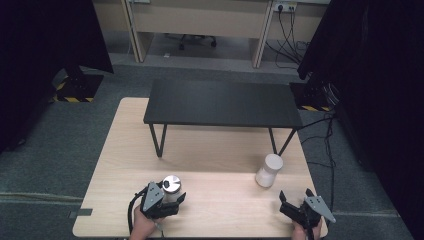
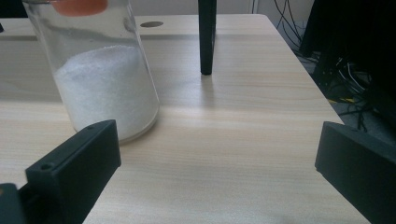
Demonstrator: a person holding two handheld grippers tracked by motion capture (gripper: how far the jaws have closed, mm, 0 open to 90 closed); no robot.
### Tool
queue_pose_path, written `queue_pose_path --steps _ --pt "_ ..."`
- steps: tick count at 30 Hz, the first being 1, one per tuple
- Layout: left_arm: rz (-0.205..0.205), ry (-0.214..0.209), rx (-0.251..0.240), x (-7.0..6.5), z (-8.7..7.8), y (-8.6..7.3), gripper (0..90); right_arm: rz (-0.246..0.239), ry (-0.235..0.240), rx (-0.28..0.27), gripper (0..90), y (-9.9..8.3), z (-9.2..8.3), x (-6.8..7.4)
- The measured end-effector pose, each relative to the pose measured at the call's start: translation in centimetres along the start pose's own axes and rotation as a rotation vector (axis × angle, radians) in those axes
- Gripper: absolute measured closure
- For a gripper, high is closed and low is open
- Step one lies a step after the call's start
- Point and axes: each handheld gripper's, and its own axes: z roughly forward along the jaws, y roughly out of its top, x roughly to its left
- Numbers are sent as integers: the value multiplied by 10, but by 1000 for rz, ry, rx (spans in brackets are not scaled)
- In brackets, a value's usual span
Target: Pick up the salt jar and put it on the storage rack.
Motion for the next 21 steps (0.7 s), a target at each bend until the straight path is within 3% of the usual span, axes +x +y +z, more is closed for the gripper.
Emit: queue_pose_path --steps 5,21 --pt "-6 1 -15 3 -2 -5 303 -8 -3 4 3 1 0 1" --pt "-16 8 -15 2 -2 -4 308 -7 -1 7 3 1 1 1"
